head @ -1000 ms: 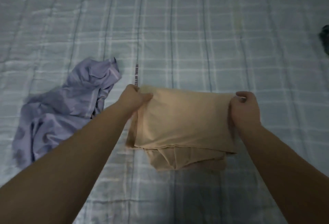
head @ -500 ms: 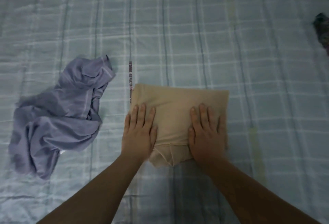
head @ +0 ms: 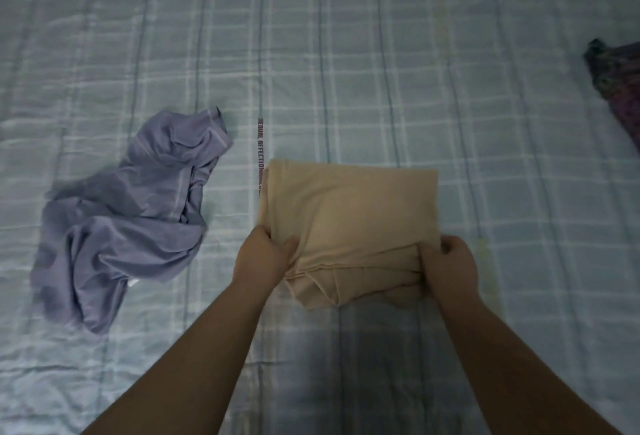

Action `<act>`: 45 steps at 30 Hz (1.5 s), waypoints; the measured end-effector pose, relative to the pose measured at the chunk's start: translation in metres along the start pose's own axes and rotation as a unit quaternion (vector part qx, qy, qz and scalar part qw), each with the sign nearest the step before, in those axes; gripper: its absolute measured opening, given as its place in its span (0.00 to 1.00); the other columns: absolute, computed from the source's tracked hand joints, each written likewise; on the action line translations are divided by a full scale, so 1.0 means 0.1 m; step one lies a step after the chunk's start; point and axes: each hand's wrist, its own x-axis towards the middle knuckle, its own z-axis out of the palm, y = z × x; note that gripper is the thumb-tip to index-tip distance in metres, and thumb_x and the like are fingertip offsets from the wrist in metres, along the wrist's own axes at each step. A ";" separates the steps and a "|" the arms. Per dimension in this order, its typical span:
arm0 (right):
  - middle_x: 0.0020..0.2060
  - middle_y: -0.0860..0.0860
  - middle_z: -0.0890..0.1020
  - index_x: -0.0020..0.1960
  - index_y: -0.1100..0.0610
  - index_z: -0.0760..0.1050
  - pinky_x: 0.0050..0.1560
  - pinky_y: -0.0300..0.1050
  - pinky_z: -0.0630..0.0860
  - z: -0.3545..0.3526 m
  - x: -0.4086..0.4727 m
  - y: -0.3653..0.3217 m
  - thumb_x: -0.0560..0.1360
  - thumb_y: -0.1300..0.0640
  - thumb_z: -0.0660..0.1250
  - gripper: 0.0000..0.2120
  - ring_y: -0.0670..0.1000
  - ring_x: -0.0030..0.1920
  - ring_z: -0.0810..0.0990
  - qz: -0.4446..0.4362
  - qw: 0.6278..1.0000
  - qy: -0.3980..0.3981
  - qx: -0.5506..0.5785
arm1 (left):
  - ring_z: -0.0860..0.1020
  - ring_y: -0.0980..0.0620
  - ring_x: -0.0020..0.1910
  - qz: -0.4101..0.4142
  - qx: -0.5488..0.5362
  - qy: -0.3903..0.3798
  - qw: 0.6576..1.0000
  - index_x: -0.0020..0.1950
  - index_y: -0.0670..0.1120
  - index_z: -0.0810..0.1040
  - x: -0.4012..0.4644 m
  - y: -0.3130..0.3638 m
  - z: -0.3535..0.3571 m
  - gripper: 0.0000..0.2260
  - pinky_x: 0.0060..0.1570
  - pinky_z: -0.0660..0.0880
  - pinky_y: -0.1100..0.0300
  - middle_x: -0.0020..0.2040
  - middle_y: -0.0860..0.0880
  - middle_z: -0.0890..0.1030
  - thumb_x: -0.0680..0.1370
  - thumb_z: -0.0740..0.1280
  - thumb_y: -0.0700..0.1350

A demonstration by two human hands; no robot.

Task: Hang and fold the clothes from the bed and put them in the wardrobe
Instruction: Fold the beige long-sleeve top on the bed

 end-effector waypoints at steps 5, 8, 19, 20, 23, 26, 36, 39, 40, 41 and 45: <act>0.40 0.58 0.80 0.44 0.60 0.75 0.47 0.51 0.75 0.01 0.00 -0.02 0.75 0.50 0.65 0.13 0.60 0.45 0.79 0.008 0.999 -0.035 0.002 | 0.76 0.41 0.63 -0.002 -0.073 -0.067 0.995 0.69 0.34 0.71 0.02 0.01 -0.11 0.30 0.58 0.73 0.55 0.66 0.38 0.76 0.77 0.69 0.55; 0.37 0.58 0.77 0.41 0.61 0.71 0.43 0.48 0.68 -0.04 -0.06 -0.04 0.77 0.53 0.64 0.12 0.58 0.42 0.76 -0.022 1.000 -0.002 -0.001 | 0.79 0.45 0.47 0.070 -0.095 -0.019 0.993 0.56 0.39 0.77 -0.04 -0.01 -0.26 0.16 0.38 0.70 0.59 0.48 0.45 0.81 0.77 0.69 0.51; 0.45 0.58 0.79 0.52 0.62 0.74 0.47 0.52 0.74 0.04 -0.25 0.31 0.73 0.54 0.71 0.14 0.61 0.48 0.78 -0.069 0.995 0.026 -0.074 | 0.76 0.45 0.48 0.130 0.008 0.073 0.989 0.61 0.45 0.68 -0.12 -0.45 -0.15 0.17 0.41 0.69 0.56 0.48 0.48 0.75 0.76 0.69 0.45; 0.48 0.59 0.79 0.55 0.62 0.75 0.51 0.54 0.76 0.04 -0.24 0.31 0.71 0.53 0.72 0.18 0.61 0.51 0.78 -0.076 0.993 0.037 -0.080 | 0.75 0.44 0.51 0.150 0.020 0.110 0.982 0.65 0.44 0.68 -0.14 -0.42 -0.14 0.19 0.46 0.72 0.53 0.54 0.45 0.75 0.76 0.69 0.44; 0.52 0.61 0.81 0.59 0.62 0.75 0.55 0.56 0.76 0.06 -0.23 0.28 0.72 0.50 0.72 0.21 0.62 0.55 0.79 -0.042 0.997 -0.001 -0.068 | 0.70 0.37 0.63 0.294 0.139 0.171 0.930 0.69 0.43 0.70 -0.19 -0.35 -0.04 0.23 0.61 0.70 0.46 0.65 0.38 0.72 0.75 0.65 0.43; 0.54 0.60 0.81 0.60 0.62 0.75 0.57 0.55 0.76 0.09 -0.26 0.24 0.72 0.52 0.74 0.22 0.62 0.55 0.80 0.004 0.999 -0.037 -0.009 | 0.62 0.37 0.74 0.430 0.233 0.097 0.867 0.74 0.47 0.68 -0.29 -0.27 0.17 0.23 0.71 0.62 0.43 0.74 0.39 0.68 0.80 0.56 0.50; 0.47 0.62 0.84 0.51 0.62 0.81 0.49 0.56 0.80 0.04 -0.38 0.20 0.73 0.70 0.63 0.12 0.60 0.45 0.83 0.078 0.950 -0.097 0.287 | 0.45 0.43 0.79 0.370 0.308 0.057 0.875 0.80 0.56 0.45 -0.21 0.08 0.76 0.26 0.75 0.43 0.39 0.81 0.46 0.48 0.82 0.44 0.59; 0.49 0.60 0.85 0.55 0.60 0.80 0.50 0.54 0.80 0.01 -0.56 0.07 0.75 0.71 0.61 0.15 0.59 0.46 0.84 0.074 0.923 -0.128 0.356 | 0.45 0.42 0.79 0.375 0.292 0.046 0.879 0.80 0.56 0.44 -0.23 0.10 0.74 0.27 0.75 0.44 0.39 0.81 0.45 0.47 0.82 0.44 0.58; 0.49 0.59 0.85 0.57 0.60 0.80 0.51 0.53 0.80 0.00 -0.62 0.02 0.75 0.71 0.61 0.16 0.58 0.47 0.84 0.058 0.920 -0.132 0.365 | 0.47 0.41 0.79 0.378 0.280 0.043 0.882 0.80 0.56 0.46 -0.25 0.12 0.72 0.26 0.75 0.46 0.39 0.81 0.44 0.49 0.82 0.45 0.58; 0.50 0.58 0.85 0.59 0.58 0.79 0.52 0.53 0.81 0.00 -0.69 -0.02 0.74 0.70 0.61 0.17 0.57 0.49 0.84 0.030 0.921 -0.130 0.365 | 0.50 0.40 0.79 0.382 0.266 0.042 0.884 0.80 0.55 0.47 -0.27 0.12 0.70 0.26 0.75 0.49 0.38 0.80 0.43 0.52 0.82 0.46 0.57; 0.47 0.47 0.85 0.61 0.49 0.78 0.51 0.42 0.80 0.01 -1.01 -0.33 0.70 0.60 0.65 0.20 0.44 0.48 0.83 -0.135 0.966 -0.095 0.197 | 0.53 0.37 0.78 0.412 0.227 0.031 0.882 0.81 0.51 0.52 -0.31 0.01 0.40 0.27 0.74 0.55 0.40 0.79 0.38 0.56 0.82 0.48 0.55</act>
